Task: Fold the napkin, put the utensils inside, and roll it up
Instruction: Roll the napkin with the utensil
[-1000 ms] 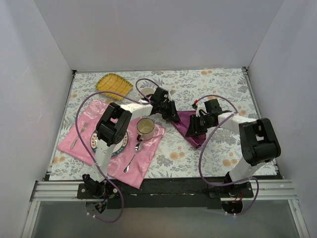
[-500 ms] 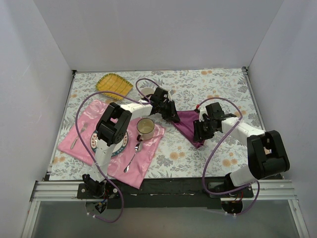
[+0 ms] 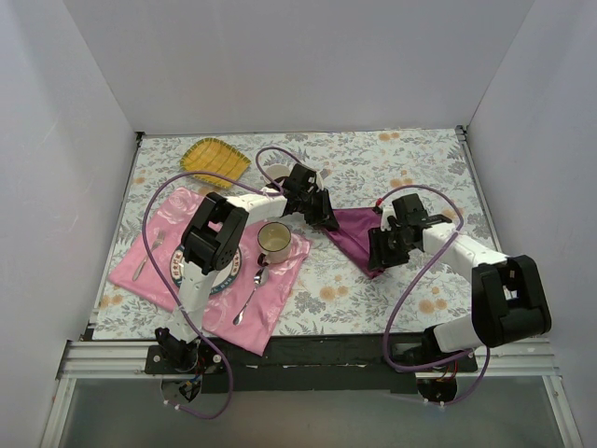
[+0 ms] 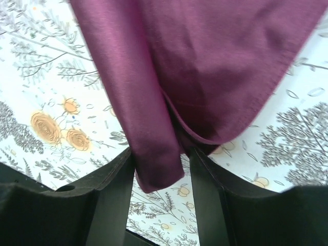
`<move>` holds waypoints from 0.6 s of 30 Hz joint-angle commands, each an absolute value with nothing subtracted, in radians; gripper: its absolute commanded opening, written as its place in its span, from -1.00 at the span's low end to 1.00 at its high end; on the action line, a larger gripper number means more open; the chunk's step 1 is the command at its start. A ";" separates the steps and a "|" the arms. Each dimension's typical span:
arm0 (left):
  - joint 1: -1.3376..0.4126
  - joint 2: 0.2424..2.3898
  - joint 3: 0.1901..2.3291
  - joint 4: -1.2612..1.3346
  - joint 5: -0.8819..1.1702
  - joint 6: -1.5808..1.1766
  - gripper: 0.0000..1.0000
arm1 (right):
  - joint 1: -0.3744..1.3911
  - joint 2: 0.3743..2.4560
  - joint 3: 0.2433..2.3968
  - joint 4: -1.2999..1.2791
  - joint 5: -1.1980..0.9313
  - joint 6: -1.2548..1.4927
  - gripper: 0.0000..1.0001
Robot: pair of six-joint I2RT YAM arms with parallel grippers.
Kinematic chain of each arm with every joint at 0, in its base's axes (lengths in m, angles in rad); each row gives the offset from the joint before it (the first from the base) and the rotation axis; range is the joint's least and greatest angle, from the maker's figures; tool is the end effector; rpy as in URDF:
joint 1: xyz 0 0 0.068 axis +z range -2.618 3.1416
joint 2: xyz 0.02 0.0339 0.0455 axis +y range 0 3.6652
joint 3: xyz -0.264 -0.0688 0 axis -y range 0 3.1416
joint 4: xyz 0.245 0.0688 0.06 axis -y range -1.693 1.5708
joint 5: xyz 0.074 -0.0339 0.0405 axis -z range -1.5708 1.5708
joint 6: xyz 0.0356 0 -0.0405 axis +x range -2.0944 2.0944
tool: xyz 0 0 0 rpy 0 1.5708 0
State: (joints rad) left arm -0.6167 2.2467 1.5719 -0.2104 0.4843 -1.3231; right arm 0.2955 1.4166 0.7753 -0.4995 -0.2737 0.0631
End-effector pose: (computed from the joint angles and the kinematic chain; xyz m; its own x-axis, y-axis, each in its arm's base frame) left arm 0.3826 -0.2916 0.1316 -0.8842 -0.4249 0.1942 -0.4277 0.5692 -0.7022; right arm 0.2429 0.0840 0.1775 -0.8923 -0.2082 -0.4005 -0.3326 0.9032 0.2715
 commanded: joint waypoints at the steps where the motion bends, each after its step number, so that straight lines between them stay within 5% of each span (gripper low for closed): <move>1: -0.601 2.299 1.560 -0.304 0.374 -1.264 -0.82 | 0.270 1.422 0.770 -0.541 -0.206 0.106 0.08; 12: -0.598 2.303 1.571 -0.308 0.387 -1.270 -0.83 | 0.273 1.444 0.819 -0.567 -0.186 0.100 0.03; 18: -0.595 2.313 1.581 -0.316 0.406 -1.295 -0.84 | 0.426 1.341 0.972 -0.566 -0.029 0.003 0.21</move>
